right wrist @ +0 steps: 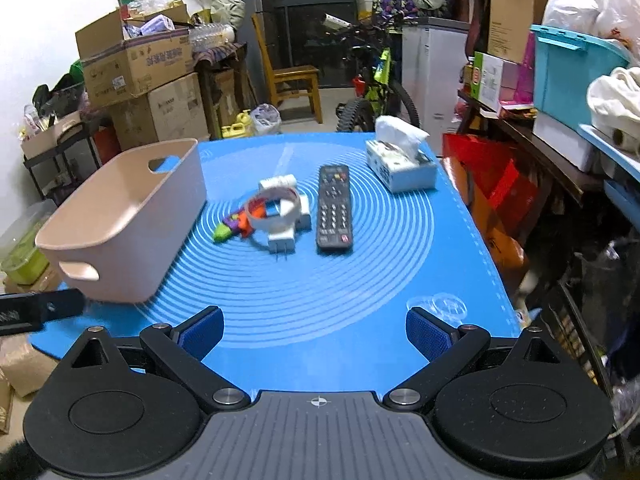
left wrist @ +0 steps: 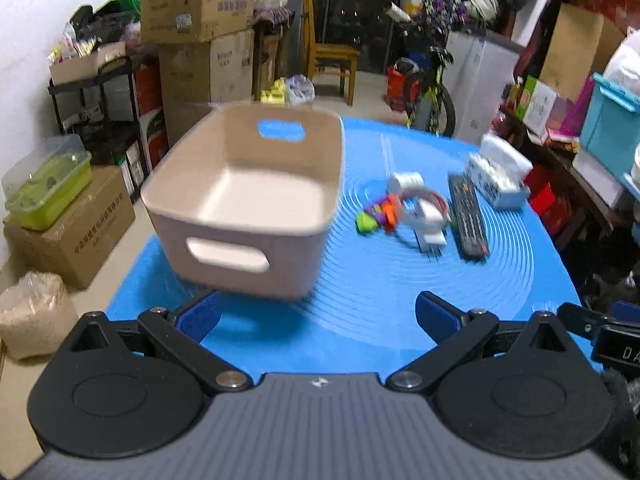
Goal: Organize rigid objects
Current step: 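Move the left tool to the bin rim while the right tool approaches the tape roll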
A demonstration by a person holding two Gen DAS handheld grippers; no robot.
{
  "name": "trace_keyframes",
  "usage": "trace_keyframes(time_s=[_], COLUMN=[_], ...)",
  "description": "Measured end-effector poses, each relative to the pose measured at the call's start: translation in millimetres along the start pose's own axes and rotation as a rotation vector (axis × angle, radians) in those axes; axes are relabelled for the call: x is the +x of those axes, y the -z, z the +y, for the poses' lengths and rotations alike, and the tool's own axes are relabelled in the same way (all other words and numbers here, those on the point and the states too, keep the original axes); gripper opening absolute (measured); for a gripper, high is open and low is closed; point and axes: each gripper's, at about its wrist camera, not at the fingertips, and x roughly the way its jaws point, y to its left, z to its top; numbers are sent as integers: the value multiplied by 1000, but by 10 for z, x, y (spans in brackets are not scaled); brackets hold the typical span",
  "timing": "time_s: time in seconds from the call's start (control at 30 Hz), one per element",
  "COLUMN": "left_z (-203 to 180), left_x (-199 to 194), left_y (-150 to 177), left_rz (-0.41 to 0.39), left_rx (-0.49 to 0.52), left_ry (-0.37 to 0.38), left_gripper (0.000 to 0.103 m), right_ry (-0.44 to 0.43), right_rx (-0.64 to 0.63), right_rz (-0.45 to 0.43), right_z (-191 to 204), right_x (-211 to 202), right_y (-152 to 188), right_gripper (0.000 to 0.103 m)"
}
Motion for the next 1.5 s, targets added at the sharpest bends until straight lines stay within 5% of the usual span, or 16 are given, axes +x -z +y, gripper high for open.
trace_keyframes(time_s=[0.47, 0.8, 0.9, 1.1, 1.3, 1.5], left_z=[766, 1101, 1181, 1205, 1188, 1268], left_x=[625, 1313, 1482, 1710, 1849, 1919], left_y=[-749, -1117, -1156, -1163, -1197, -1214], left_rz=[14, 154, 208, 276, 338, 382], left_rx=[31, 125, 108, 128, 146, 138], left_ry=[-7, -57, -54, -56, -68, -82], left_gripper=[102, 101, 83, 80, 63, 48], right_ry=[7, 14, 16, 8, 39, 57], right_rx=[-72, -146, -157, -130, -114, -87], right_rz=[-45, 58, 89, 133, 205, 294], right_z=[28, 137, 206, 288, 382, 442], right_x=[739, 1550, 1741, 2105, 2538, 2857], right_y=[-773, -1059, -1151, -1388, -1465, -1389], right_gripper=[95, 88, 83, 81, 80, 66])
